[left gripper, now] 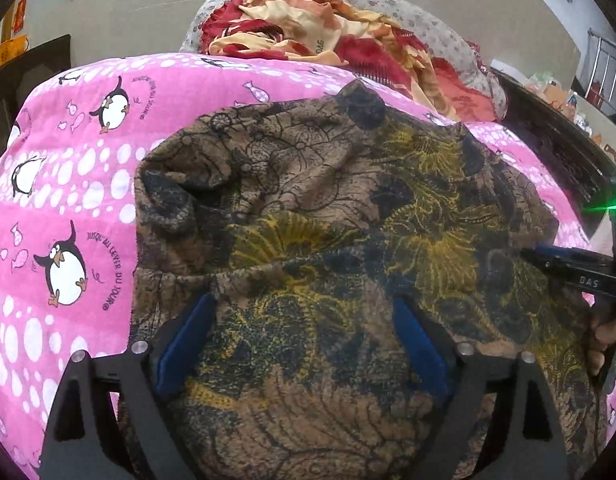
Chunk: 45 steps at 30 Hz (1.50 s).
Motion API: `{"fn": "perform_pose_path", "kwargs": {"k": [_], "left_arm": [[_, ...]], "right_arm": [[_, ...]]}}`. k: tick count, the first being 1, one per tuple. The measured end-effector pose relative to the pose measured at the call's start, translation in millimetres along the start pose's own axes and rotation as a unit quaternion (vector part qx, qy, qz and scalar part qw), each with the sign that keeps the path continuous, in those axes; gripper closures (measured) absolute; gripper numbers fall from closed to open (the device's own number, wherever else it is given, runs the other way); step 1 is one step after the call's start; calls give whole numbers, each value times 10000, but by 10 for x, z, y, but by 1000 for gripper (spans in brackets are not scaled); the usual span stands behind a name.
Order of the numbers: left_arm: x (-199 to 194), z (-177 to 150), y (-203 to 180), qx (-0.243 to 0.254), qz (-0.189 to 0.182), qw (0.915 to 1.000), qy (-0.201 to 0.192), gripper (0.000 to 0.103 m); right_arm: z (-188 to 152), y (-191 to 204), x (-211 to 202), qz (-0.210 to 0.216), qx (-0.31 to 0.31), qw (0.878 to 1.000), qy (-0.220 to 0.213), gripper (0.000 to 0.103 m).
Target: Fold small clothes
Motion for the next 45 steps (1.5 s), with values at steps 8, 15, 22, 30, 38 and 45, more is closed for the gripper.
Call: {"fn": "perform_pose_path", "kwargs": {"k": [8, 15, 22, 30, 38, 45], "left_arm": [[-309, 117, -206, 174, 632, 9978, 36, 9], [78, -120, -419, -41, 315, 9980, 545, 3], [106, -185, -442, 299, 490, 9978, 327, 0], [127, -177, -444, 283, 494, 9977, 375, 0], [120, -184, -446, 282, 497, 9977, 372, 0], [116, -190, -451, 279, 498, 9977, 371, 0]], "right_arm": [[33, 160, -506, 302, 607, 9976, 154, 24], [-41, 533, -1313, 2947, 1966, 9352, 21, 1], [-129, 676, -1686, 4260, 2931, 8557, 180, 0], [-89, 1067, -2202, 4519, 2404, 8580, -437, 0], [-176, 1309, -2429, 4638, 2369, 8517, -587, 0], [-284, 1403, -2602, 4523, 2407, 8550, -806, 0]]}}
Point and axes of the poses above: each gripper's, at about its wrist camera, not at the fingertips, and x roughly the way its jaws point, y to its left, z to its top, the point moved 8 cm from there along x, roughly the way its jaws point, and after that the axes turned 13 degrees about -z, right-handed, at the moved point
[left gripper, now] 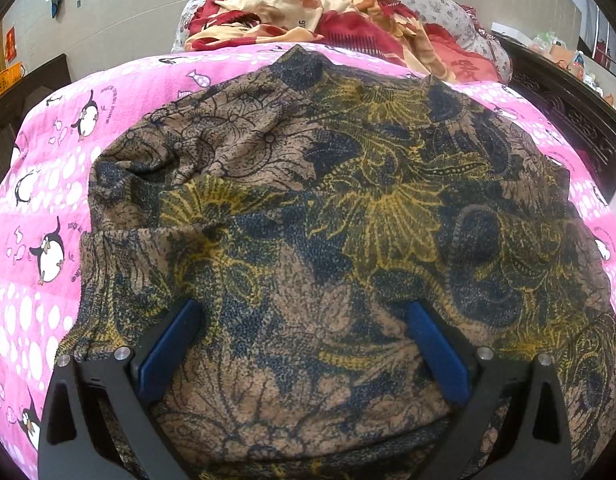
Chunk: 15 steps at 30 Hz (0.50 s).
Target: Fold small clothes
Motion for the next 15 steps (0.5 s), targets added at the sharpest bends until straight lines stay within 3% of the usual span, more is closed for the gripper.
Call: {"fn": "perform_pose_path", "kwargs": {"k": [5, 9, 15], "left_arm": [[2, 3, 6, 1, 4, 10000, 0, 0], [1, 1, 4, 1, 6, 10000, 0, 0], [0, 2, 5, -1, 6, 10000, -1, 0]], "right_arm": [[28, -10, -45, -243, -129, 9992, -291, 0], [-62, -84, 49, -332, -35, 9992, 205, 0], [-7, -177, -85, -123, 421, 9989, -173, 0]]}}
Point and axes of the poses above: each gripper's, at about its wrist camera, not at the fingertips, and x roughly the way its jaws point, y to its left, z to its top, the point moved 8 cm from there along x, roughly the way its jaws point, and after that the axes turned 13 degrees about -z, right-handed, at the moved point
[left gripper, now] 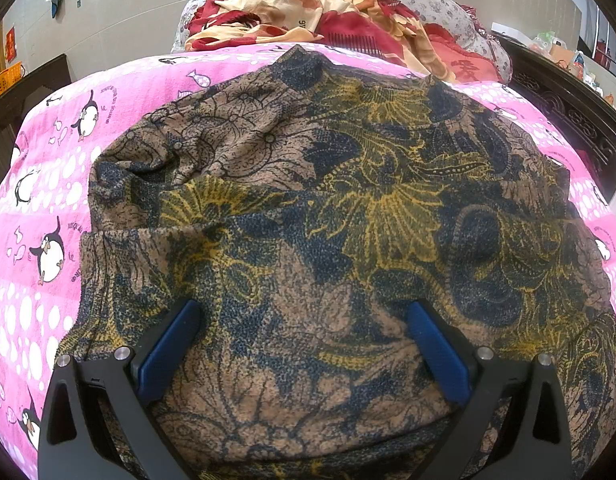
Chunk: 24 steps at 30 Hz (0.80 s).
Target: Fold small clothes
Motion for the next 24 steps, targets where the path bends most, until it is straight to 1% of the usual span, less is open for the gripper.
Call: {"fn": "perform_pose_path", "kwargs": {"k": [1, 3, 4, 6, 8, 9, 10, 12, 13, 14, 15, 16, 19, 20, 22, 24], "left_arm": [[0, 0, 0, 0, 0, 10000, 0, 0], [0, 0, 0, -1, 0, 10000, -1, 0], [0, 0, 0, -1, 1, 10000, 0, 0], [1, 1, 3, -1, 3, 10000, 0, 0], [1, 1, 3, -1, 2, 10000, -1, 0], [1, 1, 2, -1, 3, 10000, -1, 0], [-1, -2, -1, -1, 3, 10000, -1, 0], [-2, -3, -2, -2, 3, 10000, -1, 0], [-2, -3, -2, -2, 4, 10000, -1, 0], [0, -1, 1, -2, 5, 10000, -1, 0], [-2, -3, -2, -2, 5, 10000, -2, 0], [-2, -3, -1, -3, 4, 10000, -2, 0], [-1, -2, 0, -3, 5, 10000, -2, 0], [0, -1, 1, -3, 6, 10000, -2, 0], [0, -1, 1, -4, 5, 10000, -2, 0], [0, -1, 1, -3, 7, 10000, -2, 0]], "right_arm": [[-10, 25, -8, 7, -89, 10000, -13, 0], [-114, 159, 24, 213, -417, 9987, 203, 0], [-128, 195, 18, 240, -488, 9983, 214, 0], [-75, 173, -32, -45, -449, 9990, -68, 0], [-13, 124, -123, 95, -79, 9993, -364, 0], [-5, 53, -119, 68, 215, 9994, -279, 0], [-15, 11, -100, 83, 381, 9991, -155, 0], [-42, -73, -36, 312, 810, 9957, 329, 0], [-50, -94, -8, 355, 911, 9937, 555, 0], [-101, -102, 70, 411, 981, 9893, 1001, 0], [-133, -107, 95, 377, 963, 9878, 1166, 0], [-147, -116, 101, 260, 868, 9882, 1232, 0], [-125, -84, 25, -212, 264, 9962, 803, 0], [-116, -68, 4, -241, 157, 9970, 725, 0], [-134, -111, 31, -250, 249, 9966, 748, 0], [-137, -179, 33, -210, 504, 9958, 740, 0]]}}
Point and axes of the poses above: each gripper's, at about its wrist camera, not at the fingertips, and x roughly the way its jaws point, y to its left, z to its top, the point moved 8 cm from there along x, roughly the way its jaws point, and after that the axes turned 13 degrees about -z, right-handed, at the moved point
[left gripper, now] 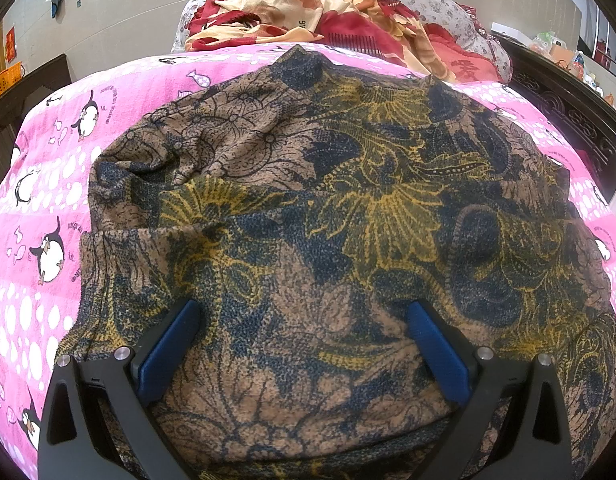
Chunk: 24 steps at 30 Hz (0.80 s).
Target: Fold small clothes
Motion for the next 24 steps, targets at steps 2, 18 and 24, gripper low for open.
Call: {"fn": "perform_pose_path", "kwargs": {"k": [2, 18, 24], "left_arm": [[2, 2, 4, -1, 0, 10000, 0, 0], [1, 0, -1, -6, 2, 10000, -4, 0], [1, -1, 2, -6, 4, 10000, -7, 0]], "right_arm": [[19, -50, -35, -10, 97, 9998, -164, 0], [118, -277, 153, -1073, -798, 9909, -127, 0], [241, -870, 250, -2912, -1695, 9415, 9, 0]]}}
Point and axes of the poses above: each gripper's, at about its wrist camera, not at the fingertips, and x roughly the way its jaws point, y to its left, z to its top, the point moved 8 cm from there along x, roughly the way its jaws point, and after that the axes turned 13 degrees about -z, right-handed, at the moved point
